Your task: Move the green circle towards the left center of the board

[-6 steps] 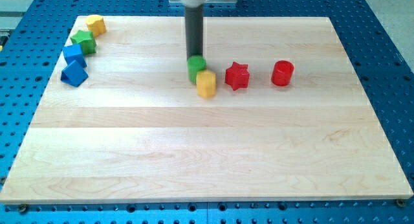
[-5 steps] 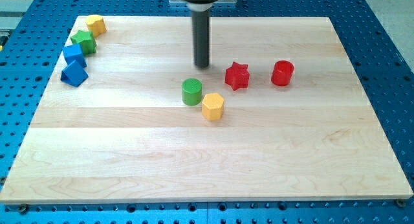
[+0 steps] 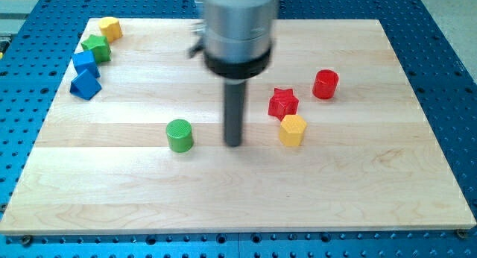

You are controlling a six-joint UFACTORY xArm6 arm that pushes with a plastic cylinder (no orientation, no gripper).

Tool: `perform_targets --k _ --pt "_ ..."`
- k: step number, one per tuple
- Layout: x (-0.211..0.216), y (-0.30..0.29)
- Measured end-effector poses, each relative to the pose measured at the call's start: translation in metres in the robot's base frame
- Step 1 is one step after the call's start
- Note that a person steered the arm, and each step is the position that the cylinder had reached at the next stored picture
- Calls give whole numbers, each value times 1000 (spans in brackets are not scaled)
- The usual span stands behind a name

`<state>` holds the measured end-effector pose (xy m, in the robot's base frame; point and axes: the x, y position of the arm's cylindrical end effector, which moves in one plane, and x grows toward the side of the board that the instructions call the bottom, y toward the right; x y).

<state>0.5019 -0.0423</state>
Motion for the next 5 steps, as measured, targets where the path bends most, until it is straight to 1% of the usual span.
perform_targets --k 1,2,3,4,5 --pt "-2 -68" --pt "-18 -117" --pt "-18 -80" --pt "-24 -128" --pt "-35 -130"
